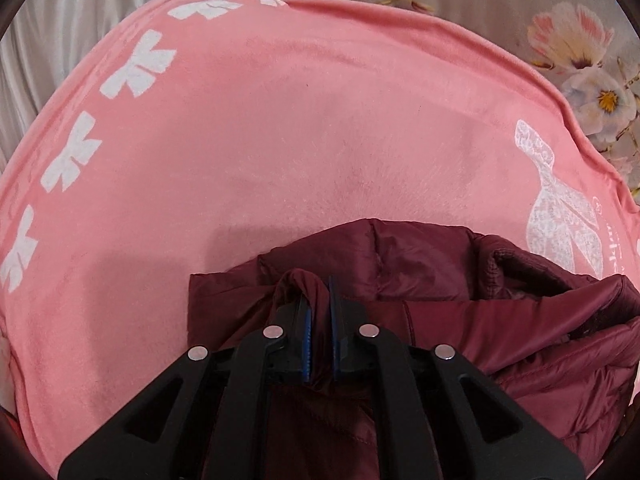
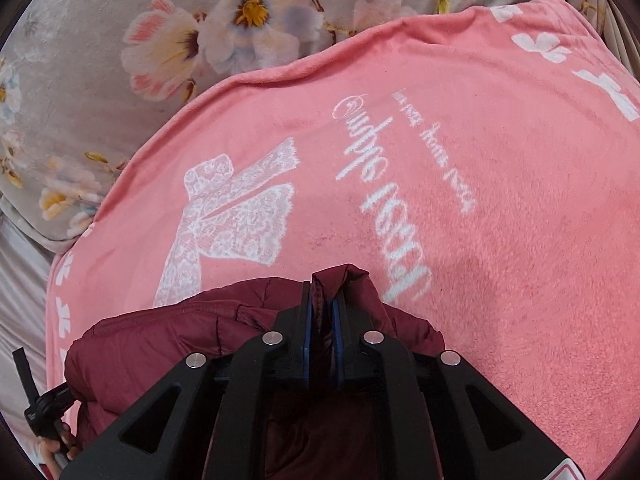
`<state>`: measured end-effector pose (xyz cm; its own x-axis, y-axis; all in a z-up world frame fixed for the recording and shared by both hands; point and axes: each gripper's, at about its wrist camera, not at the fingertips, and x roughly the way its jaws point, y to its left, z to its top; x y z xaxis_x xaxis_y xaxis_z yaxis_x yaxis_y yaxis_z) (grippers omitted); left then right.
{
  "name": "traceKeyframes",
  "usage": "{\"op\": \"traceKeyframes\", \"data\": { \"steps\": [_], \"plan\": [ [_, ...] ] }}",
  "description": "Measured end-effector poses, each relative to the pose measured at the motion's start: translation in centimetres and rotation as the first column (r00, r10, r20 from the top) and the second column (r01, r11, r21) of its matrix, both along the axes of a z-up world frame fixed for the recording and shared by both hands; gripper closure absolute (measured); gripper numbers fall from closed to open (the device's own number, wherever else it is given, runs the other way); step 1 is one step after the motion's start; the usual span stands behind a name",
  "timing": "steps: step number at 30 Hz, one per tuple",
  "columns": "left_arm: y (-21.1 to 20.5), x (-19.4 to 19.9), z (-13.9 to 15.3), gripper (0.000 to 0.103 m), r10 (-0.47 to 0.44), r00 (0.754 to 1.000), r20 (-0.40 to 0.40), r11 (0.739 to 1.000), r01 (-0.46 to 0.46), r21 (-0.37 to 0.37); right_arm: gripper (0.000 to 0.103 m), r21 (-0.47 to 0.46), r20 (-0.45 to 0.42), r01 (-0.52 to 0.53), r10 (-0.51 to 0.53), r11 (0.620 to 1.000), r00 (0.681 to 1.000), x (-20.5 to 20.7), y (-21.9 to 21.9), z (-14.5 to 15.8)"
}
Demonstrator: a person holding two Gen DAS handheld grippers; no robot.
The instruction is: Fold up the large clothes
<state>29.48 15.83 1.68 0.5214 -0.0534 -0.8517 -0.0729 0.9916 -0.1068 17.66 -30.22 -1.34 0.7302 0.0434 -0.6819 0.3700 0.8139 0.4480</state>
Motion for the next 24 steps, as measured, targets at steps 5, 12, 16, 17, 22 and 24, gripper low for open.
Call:
{"op": "traceKeyframes", "data": {
  "steps": [5, 12, 16, 17, 22, 24],
  "plan": [
    [0.4, 0.7, -0.6, 0.093, 0.004, 1.000, -0.001, 0.997, -0.004, -0.074, 0.052, 0.063, 0.101, 0.047, -0.054, 0.997, 0.993, -2.1, -1.7, 2.4],
    [3.8, 0.3, 3.8, 0.068, 0.023, 0.997, 0.069, 0.975, -0.007, -0.222, 0.054, -0.046, 0.219, 0.051, -0.040, 0.998, 0.975, -6.8, -1.3, 9.8],
    [5.7, -3.7, 11.6, 0.024, 0.151, 0.925, 0.349, 0.988, -0.128, -0.090, 0.077, -0.206, 0.214, -0.056, 0.101, 0.977, 0.972, -8.0, 5.0, 12.4],
    [5.5, -4.7, 13.2, 0.024, 0.146, 0.910, 0.388, 0.989, -0.131, -0.065, 0.082, -0.231, 0.198, -0.102, 0.149, 0.968, 0.969, -7.8, 6.9, 12.4],
    [-1.5, -7.2, 16.4, 0.034, -0.106, 0.904, 0.415, 0.994, 0.102, 0.032, 0.093, -0.329, 0.079, -0.269, 0.310, 0.905, 0.947, -5.7, 14.4, 9.7],
    [-5.5, -7.5, 14.8, 0.035, -0.207, 0.909, 0.363, 0.978, 0.197, 0.065, 0.096, -0.326, 0.034, -0.312, 0.341, 0.892, 0.939, -4.5, 15.9, 8.3]
  ]
}}
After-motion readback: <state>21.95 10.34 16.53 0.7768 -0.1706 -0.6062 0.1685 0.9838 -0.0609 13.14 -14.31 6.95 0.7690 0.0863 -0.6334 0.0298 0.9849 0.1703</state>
